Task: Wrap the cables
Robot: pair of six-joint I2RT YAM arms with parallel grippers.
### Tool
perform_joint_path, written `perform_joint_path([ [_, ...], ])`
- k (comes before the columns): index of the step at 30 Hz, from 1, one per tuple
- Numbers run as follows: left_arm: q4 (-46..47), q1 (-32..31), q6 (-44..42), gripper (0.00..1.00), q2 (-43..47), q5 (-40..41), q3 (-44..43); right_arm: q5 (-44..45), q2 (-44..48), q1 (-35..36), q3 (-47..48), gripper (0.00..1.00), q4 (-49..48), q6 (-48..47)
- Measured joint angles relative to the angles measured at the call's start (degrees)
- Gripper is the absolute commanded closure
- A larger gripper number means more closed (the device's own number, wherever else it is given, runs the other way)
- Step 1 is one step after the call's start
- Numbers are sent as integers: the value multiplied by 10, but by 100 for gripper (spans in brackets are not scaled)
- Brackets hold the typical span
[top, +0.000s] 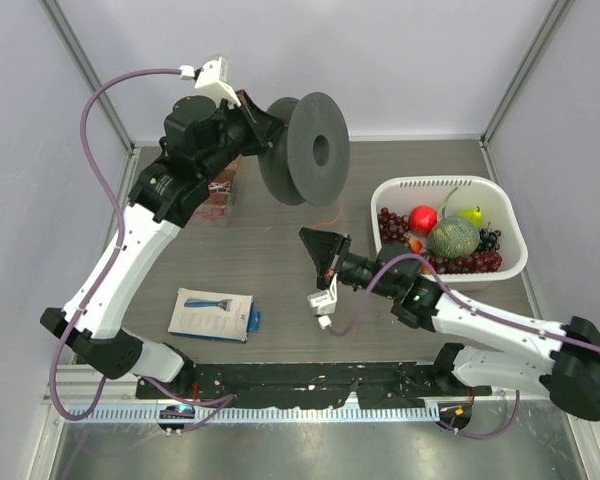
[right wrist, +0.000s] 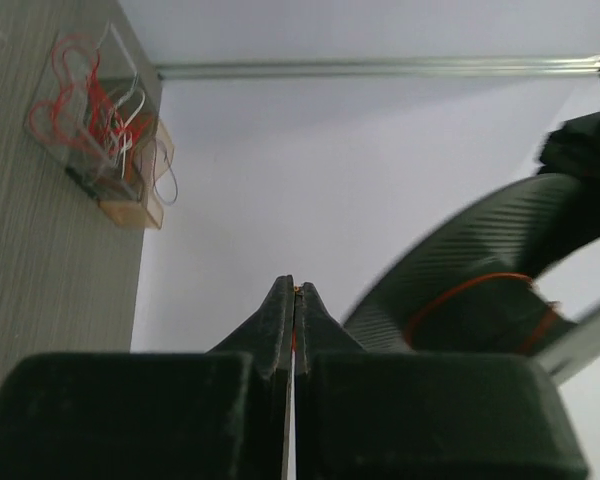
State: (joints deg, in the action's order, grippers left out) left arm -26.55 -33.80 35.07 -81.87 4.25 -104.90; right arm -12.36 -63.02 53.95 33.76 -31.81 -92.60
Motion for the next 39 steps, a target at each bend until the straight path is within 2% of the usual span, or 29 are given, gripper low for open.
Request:
perform_joint_path([
  [5,2,0,-26,100,0,14,44,-65,69,2,84,99,146,103],
  [11,2,0,-44,100,-8,16,84,-100,61,6,193,99,237,278],
  [19,8,-5,-55,100,-8,16,119,-87,-16,7,332,99,249,499],
  [26,28,-13,-58,100,-6,9,146,-45,-58,1,380,99,241,595],
  [39,105,-36,-138,100,62,12,255,46,-146,-96,499,99,279,788],
])
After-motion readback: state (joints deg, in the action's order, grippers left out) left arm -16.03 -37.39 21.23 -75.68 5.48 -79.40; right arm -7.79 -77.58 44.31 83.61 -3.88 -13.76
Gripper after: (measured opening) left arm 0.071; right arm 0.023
